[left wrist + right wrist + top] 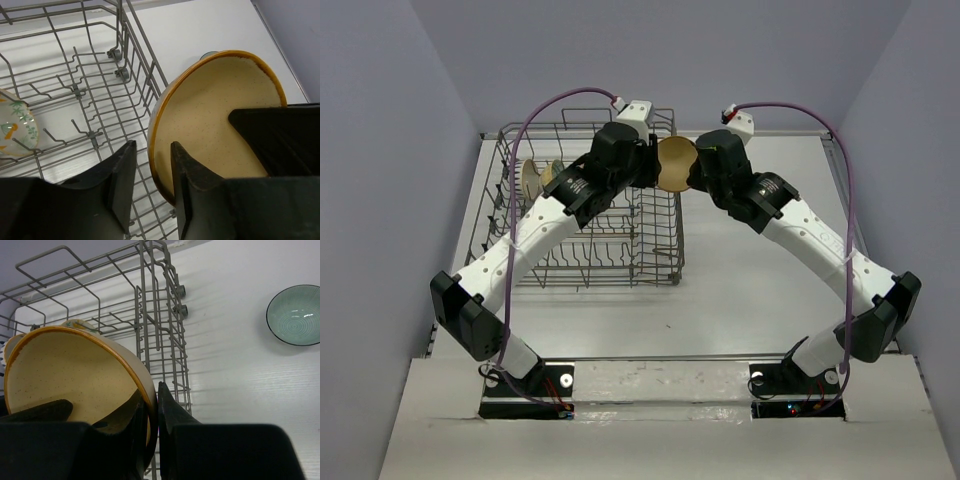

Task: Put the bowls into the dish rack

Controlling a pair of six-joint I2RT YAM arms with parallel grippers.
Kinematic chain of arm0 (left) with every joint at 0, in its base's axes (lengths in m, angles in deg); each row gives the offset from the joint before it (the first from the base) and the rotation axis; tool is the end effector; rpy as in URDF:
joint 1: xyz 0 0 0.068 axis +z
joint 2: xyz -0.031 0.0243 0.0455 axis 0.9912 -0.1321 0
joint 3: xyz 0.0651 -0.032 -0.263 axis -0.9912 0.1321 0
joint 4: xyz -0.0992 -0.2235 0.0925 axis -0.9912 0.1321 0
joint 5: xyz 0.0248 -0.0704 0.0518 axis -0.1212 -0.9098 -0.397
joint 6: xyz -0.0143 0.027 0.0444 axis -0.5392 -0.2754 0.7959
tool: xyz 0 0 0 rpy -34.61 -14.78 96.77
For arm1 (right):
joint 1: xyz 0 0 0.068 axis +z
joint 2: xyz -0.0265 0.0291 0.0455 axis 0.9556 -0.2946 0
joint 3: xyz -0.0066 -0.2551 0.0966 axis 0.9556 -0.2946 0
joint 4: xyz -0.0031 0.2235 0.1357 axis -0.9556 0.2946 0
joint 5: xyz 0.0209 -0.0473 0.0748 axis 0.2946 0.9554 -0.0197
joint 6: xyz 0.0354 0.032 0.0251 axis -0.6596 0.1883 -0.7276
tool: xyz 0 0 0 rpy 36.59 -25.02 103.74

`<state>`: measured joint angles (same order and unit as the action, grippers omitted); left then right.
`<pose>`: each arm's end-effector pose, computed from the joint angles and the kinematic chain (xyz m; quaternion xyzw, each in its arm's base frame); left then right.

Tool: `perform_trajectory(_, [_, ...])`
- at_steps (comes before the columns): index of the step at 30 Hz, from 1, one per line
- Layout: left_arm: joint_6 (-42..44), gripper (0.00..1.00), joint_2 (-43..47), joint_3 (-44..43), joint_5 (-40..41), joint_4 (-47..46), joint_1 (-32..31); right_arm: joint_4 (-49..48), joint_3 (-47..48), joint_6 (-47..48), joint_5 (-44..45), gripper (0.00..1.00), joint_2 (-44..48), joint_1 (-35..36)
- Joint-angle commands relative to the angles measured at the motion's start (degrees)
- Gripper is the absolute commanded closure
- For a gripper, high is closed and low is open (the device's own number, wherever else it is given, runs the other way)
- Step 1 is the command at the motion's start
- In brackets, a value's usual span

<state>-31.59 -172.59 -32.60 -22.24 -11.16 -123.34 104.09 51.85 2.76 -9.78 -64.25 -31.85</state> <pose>0.2702 -0.2279 0.4282 0.1351 0.7834 -0.2392 0.5575 0.2611 0.2010 0.4156 0.1202 0.8239 0.1202 0.5406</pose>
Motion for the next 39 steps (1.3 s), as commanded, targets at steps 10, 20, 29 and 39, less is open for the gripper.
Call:
perform_trajectory(10, [0.1, 1.00, -2.2, -3.4, 2.6, -2.1, -0.3, -7.5, 2.4, 0.9, 1.3, 0.99, 2.0, 0.6])
perform_trajectory(20, [0.5, 1.00, 2.4, -4.3, 6.7, -5.0, -0.3, -6.8, 1.7, 1.6, 4.2, 0.42, 2.9, 0.6])
perform_trajectory(29, [1.9, 1.00, 3.3, -7.8, 13.5, -1.7, 1.4, -6.2, -0.6, 1.6, 8.5, 0.34, 5.8, 0.6])
perform_trajectory(39, [7.5, 1.00, -4.0, -16.4, 37.7, 5.2, 5.9, -4.6, -4.6, 0.8, 10.4, 0.34, 8.4, 0.6])
